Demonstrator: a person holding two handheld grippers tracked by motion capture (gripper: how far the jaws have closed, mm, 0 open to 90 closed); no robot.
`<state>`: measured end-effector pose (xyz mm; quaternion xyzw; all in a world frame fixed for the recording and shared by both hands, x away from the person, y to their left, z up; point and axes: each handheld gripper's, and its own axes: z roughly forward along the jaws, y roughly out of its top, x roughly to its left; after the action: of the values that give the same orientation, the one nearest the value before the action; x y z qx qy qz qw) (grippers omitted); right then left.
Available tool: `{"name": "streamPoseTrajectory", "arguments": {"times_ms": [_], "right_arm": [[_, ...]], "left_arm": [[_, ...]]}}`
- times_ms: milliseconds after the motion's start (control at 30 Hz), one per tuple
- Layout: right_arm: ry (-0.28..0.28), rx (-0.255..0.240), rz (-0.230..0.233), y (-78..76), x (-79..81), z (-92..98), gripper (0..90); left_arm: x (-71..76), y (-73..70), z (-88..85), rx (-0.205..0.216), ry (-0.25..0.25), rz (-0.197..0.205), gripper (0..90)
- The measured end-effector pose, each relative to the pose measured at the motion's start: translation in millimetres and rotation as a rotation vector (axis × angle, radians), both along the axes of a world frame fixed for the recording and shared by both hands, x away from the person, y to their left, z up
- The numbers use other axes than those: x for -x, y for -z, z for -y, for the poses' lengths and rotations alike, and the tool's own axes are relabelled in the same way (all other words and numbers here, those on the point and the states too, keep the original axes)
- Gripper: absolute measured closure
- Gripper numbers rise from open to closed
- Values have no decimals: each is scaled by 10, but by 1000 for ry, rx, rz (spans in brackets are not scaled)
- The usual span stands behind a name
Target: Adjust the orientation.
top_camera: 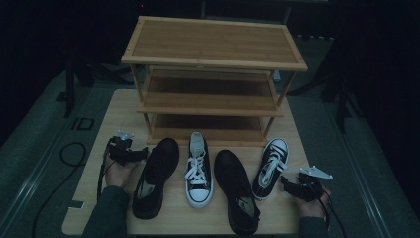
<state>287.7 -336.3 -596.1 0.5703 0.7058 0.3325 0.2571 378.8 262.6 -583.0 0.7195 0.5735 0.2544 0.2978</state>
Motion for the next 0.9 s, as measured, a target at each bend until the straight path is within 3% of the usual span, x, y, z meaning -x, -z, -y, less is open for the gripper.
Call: {"name": "streamPoseTrajectory", "arguments": {"times_ms": [467,500,600,700,900], "right_arm": [[0,0,0,0,0,-1,257],[0,0,0,0,0,0,257],[0,0,0,0,0,0,257],[0,0,0,0,0,0,257],[0,0,0,0,0,0,257]], "left_arm": [[23,-10,-8,0,14,4,159],[34,-27,-3,-1,9,-1,178],[54,-67,24,-10,25,-11,380],[55,-87,48,-15,28,-25,428],[68,-128,73,-11,81,-60,554]]}}
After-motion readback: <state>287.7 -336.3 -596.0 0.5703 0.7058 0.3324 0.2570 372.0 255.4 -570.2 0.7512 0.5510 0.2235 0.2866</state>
